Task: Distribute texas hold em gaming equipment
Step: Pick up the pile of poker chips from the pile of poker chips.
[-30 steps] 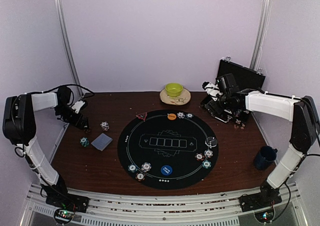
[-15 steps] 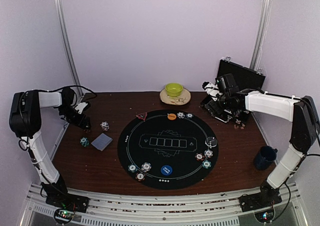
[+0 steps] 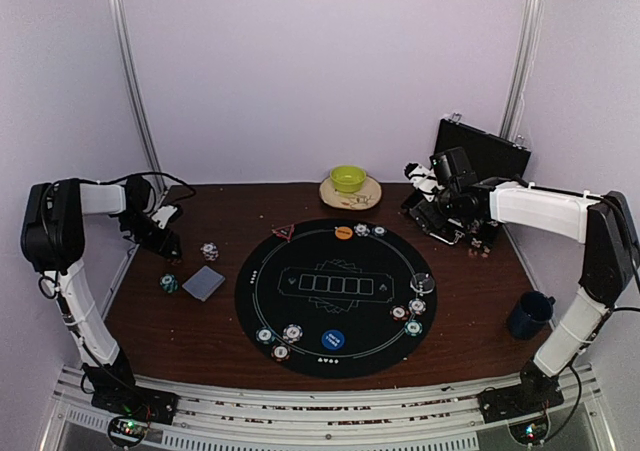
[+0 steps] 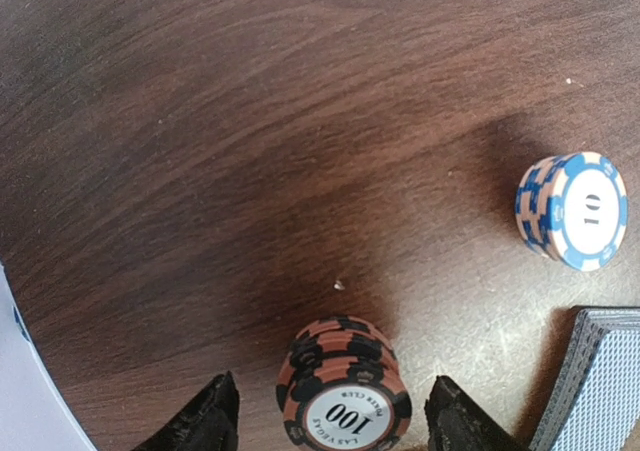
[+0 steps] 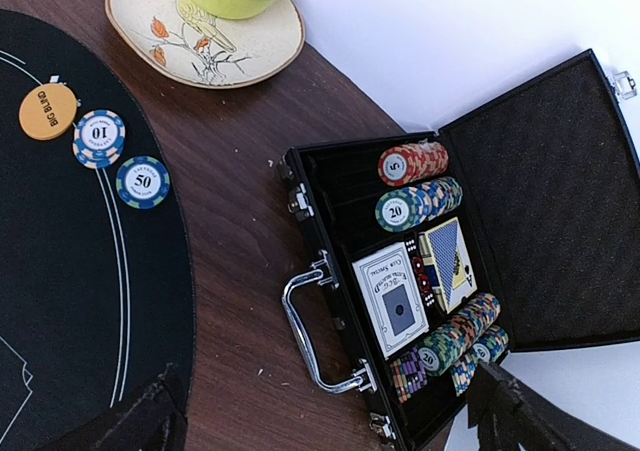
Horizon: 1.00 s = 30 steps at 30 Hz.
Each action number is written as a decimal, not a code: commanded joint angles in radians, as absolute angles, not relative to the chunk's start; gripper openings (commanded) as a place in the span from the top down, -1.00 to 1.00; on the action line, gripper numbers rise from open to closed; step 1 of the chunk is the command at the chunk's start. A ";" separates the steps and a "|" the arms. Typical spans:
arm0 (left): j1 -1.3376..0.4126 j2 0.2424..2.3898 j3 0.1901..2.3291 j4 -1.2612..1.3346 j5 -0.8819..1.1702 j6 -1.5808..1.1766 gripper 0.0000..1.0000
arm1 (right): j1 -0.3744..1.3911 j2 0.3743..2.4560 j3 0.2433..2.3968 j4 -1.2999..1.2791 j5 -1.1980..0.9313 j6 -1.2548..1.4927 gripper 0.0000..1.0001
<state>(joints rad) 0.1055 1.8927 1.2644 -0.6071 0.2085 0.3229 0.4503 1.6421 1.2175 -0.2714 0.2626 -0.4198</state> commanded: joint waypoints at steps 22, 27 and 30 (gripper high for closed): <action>0.085 1.904 1.237 -0.574 0.155 0.306 -0.26 | 0.466 1.629 1.210 -0.240 0.310 -0.430 -1.00; 0.084 1.902 1.236 -0.571 0.154 0.307 -0.18 | 0.468 1.629 1.210 -0.239 0.314 -0.430 -1.00; 0.085 1.902 1.236 -0.571 0.153 0.307 -0.12 | 0.469 1.629 1.209 -0.238 0.314 -0.430 -1.00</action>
<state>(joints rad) 0.0898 1.8931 1.2449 -0.5987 0.1589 0.3141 0.4606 1.6421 1.2175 -0.2569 0.2905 -0.4232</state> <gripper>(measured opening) 0.574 0.999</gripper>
